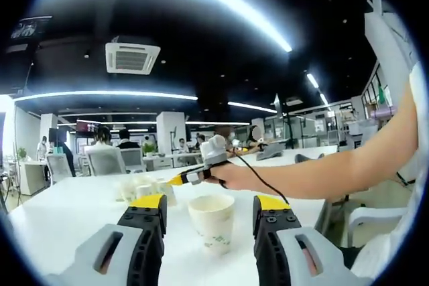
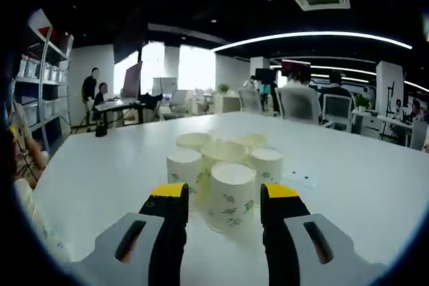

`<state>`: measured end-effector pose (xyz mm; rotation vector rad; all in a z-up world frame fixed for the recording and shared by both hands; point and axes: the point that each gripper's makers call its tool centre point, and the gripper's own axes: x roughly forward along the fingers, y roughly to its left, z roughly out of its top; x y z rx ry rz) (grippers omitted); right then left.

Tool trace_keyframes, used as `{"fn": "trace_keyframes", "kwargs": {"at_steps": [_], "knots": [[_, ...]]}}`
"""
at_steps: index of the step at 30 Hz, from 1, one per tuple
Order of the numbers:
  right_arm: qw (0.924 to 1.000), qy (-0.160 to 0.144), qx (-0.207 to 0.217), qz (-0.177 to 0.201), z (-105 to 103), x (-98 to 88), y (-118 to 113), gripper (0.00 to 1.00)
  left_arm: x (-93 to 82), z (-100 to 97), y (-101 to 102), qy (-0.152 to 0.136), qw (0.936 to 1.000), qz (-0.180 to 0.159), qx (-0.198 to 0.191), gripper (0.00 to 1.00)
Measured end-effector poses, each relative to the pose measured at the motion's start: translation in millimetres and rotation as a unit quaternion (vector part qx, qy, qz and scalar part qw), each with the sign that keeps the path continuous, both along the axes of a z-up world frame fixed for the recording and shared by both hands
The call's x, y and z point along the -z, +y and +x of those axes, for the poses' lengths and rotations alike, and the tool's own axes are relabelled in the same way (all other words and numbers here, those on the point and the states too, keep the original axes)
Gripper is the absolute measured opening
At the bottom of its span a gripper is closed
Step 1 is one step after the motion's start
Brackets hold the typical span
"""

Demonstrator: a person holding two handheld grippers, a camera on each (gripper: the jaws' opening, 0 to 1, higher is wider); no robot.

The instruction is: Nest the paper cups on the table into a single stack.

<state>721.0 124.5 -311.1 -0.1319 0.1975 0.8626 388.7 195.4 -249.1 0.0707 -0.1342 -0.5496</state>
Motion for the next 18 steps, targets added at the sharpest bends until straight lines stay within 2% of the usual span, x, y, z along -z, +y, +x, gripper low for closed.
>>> {"fn": "trace_keyframes", "kwargs": {"at_steps": [8,11,13,18], "knots": [[0.9996,0.01,0.012,-0.023,33.6,21.7,12.0,0.46,2.1,3.3,1.7,0.002,1.0,-0.003,0.0,0.55],[0.9992,0.017,0.015,-0.034,28.6,32.6,14.0,0.46,5.6,5.3,3.0,0.005,1.0,-0.006,-0.001,0.55],[0.9992,0.013,0.019,-0.034,28.8,32.1,12.2,0.41,7.8,6.1,3.1,0.007,0.9999,-0.007,0.0,0.55],[0.9992,0.007,0.032,-0.024,36.3,27.5,6.0,0.4,7.7,6.6,8.2,0.007,0.9999,-0.012,-0.002,0.55]]}}
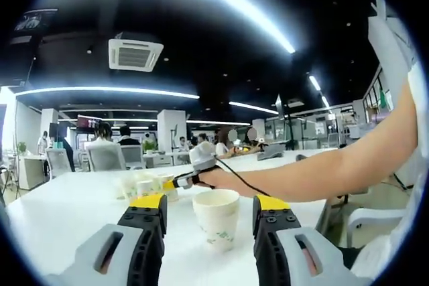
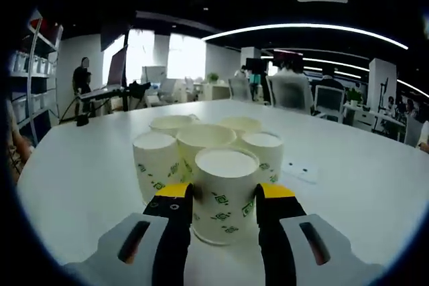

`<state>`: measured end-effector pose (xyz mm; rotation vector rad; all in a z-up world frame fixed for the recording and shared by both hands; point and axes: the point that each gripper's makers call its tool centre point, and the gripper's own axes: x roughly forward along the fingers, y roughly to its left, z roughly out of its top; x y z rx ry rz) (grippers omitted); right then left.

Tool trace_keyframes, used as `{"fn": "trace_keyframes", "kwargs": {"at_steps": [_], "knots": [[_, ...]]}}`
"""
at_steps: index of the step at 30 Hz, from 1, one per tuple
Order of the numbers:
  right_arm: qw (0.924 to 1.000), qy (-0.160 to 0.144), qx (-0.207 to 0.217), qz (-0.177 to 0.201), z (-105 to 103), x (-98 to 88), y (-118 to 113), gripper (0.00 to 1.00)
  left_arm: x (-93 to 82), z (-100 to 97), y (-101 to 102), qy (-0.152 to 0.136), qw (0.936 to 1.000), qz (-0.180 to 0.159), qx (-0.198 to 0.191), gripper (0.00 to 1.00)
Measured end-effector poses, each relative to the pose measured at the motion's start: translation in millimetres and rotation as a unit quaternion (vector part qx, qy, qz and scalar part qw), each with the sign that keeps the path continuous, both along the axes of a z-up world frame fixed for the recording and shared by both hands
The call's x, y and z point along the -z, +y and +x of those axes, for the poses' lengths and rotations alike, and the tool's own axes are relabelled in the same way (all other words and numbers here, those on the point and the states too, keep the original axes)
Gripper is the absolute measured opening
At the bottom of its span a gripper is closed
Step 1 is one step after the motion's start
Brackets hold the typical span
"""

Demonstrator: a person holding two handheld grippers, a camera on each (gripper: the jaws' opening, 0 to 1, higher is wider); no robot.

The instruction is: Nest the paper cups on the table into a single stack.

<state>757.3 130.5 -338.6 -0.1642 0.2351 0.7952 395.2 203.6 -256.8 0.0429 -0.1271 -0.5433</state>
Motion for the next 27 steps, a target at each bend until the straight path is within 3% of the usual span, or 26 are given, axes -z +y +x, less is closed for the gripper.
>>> {"fn": "trace_keyframes", "kwargs": {"at_steps": [13,23,27], "knots": [[0.9996,-0.017,-0.004,0.021,-20.8,-12.9,-11.2,0.39,3.1,0.1,-1.5,0.003,1.0,-0.001,0.0,0.54],[0.9989,-0.027,-0.017,0.034,-47.0,-21.4,-33.8,0.38,2.9,-1.8,-9.1,0.002,1.0,-0.001,0.007,0.53],[0.9982,-0.038,-0.025,0.038,-68.9,-30.4,-42.1,0.38,4.6,-1.7,-10.2,0.003,1.0,-0.003,0.009,0.53]]}}
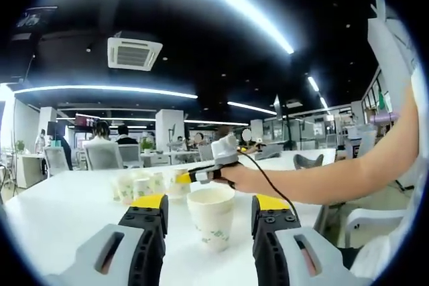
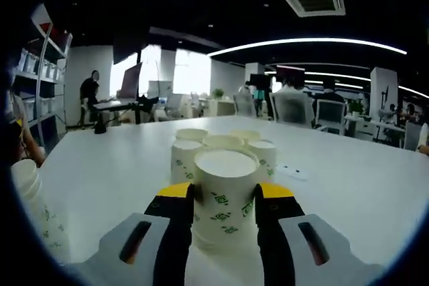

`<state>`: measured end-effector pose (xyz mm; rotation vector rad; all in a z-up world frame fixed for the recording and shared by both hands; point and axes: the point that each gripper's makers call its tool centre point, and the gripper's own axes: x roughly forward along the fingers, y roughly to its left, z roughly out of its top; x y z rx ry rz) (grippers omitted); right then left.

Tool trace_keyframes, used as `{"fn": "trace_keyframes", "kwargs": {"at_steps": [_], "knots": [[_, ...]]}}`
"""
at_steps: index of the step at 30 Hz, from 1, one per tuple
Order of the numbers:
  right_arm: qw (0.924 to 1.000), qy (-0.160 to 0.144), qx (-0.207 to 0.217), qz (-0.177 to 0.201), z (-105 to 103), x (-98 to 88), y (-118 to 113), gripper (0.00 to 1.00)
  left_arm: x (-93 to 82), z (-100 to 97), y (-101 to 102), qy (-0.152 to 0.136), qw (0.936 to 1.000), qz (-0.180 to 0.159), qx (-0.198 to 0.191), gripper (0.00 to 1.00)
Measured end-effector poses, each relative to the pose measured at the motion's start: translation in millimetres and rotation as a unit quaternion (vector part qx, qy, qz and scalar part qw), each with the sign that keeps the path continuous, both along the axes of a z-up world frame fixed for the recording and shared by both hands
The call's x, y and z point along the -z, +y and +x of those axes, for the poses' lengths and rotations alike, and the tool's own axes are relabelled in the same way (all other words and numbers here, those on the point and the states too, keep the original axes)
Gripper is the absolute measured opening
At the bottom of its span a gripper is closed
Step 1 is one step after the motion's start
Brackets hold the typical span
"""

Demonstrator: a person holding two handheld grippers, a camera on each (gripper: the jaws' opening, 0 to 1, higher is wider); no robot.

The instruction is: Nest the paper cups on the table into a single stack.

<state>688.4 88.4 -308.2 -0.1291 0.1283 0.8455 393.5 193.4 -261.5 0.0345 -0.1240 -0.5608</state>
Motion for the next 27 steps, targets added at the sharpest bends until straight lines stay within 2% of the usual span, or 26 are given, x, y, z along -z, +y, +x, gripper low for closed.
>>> {"fn": "trace_keyframes", "kwargs": {"at_steps": [3,5,6,9,13,17,19,23,27], "knots": [[0.9999,-0.014,-0.01,0.0,-22.7,-6.9,-3.7,0.38,1.9,1.3,0.0,0.002,1.0,-0.004,0.001,0.53],[0.9997,-0.02,-0.014,0.003,-28.8,-11.0,-4.8,0.38,2.7,1.5,-0.3,0.003,1.0,-0.003,0.002,0.53],[0.9993,-0.03,-0.021,0.012,-41.0,-19.4,-7.2,0.38,3.4,1.7,-0.7,0.003,1.0,-0.002,0.002,0.53],[0.9982,-0.045,-0.031,0.024,-60.6,-30.9,-9.0,0.38,3.7,1.1,-1.7,0.003,1.0,-0.003,0.003,0.53],[0.994,-0.07,-0.053,0.065,-106.5,-54.6,-9.7,0.38,2.4,-0.6,-3.9,0.001,1.0,0.0,0.005,0.53],[0.9906,-0.095,-0.065,0.074,-153.7,-64.7,-13.8,0.38,0.5,-2.7,-5.4,0.0,1.0,0.001,0.007,0.52],[0.9882,-0.11,-0.07,0.081,-175.5,-71.5,-17.4,0.38,-2.1,-5.4,-7.7,0.001,0.9999,-0.01,0.011,0.52],[0.984,-0.141,-0.057,0.093,-208.4,-91.1,-35.7,0.38,-4.2,-10.0,-11.4,-0.001,0.9998,-0.013,0.016,0.52],[0.98,-0.149,-0.053,0.12,-238.8,-104.1,-51.9,0.38,-6.9,-12.8,-12.7,-0.004,0.9997,-0.016,0.018,0.52]]}}
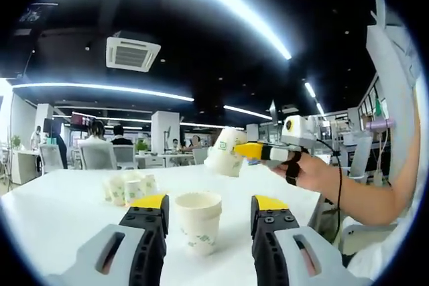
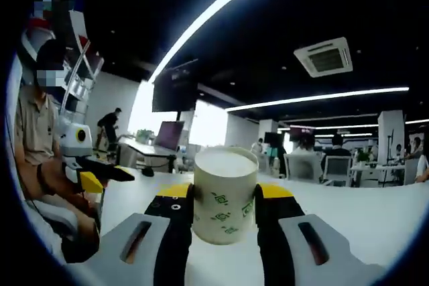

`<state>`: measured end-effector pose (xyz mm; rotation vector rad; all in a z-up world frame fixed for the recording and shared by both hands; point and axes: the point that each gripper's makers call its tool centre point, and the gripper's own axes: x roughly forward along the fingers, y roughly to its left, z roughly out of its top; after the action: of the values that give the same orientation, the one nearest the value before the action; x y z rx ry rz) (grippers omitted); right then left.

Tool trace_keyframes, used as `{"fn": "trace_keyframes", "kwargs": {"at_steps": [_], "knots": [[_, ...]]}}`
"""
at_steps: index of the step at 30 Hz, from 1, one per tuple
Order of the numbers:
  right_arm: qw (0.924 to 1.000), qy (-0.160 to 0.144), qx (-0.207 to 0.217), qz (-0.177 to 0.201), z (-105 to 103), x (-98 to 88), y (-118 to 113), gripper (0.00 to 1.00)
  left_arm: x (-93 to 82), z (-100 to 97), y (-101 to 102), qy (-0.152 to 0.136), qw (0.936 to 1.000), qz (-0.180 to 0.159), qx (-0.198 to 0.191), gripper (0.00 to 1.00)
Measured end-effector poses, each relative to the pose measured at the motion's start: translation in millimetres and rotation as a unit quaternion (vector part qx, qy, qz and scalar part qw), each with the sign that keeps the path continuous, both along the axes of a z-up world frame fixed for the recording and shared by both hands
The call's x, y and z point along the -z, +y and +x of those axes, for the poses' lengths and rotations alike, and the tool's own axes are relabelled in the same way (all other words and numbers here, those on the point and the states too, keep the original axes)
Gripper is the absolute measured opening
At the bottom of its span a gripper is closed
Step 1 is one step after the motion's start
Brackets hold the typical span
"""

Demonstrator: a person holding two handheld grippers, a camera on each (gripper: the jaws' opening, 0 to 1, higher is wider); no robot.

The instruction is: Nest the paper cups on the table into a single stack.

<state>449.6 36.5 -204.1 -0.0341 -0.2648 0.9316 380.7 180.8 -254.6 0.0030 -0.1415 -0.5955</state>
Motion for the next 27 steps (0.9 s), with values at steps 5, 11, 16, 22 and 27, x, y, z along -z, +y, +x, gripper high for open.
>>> {"fn": "trace_keyframes", "kwargs": {"at_steps": [5,11,16,22,27], "knots": [[0.9991,0.013,-0.011,0.037,-31.8,9.2,-5.9,0.38,2.8,-2.7,-7.7,0.012,0.9998,-0.006,0.015,0.45],[0.9971,0.017,-0.029,0.068,-65.9,23.7,5.7,0.38,6.3,-11.3,-32.3,0.039,0.997,-0.034,0.056,0.42],[0.9964,-0.005,-0.031,0.079,-89.3,27.2,18.2,0.38,5.9,-16.5,-45.3,0.058,0.994,-0.051,0.078,0.34],[0.9962,-0.022,-0.038,0.075,-95.8,22.5,23.7,0.38,6.3,-22.8,-57.4,0.082,0.9883,-0.08,0.102,0.25],[0.996,-0.026,-0.042,0.075,-97.9,22.1,24.0,0.38,6.0,-24.4,-61.2,0.088,0.9851,-0.095,0.113,0.22]]}}
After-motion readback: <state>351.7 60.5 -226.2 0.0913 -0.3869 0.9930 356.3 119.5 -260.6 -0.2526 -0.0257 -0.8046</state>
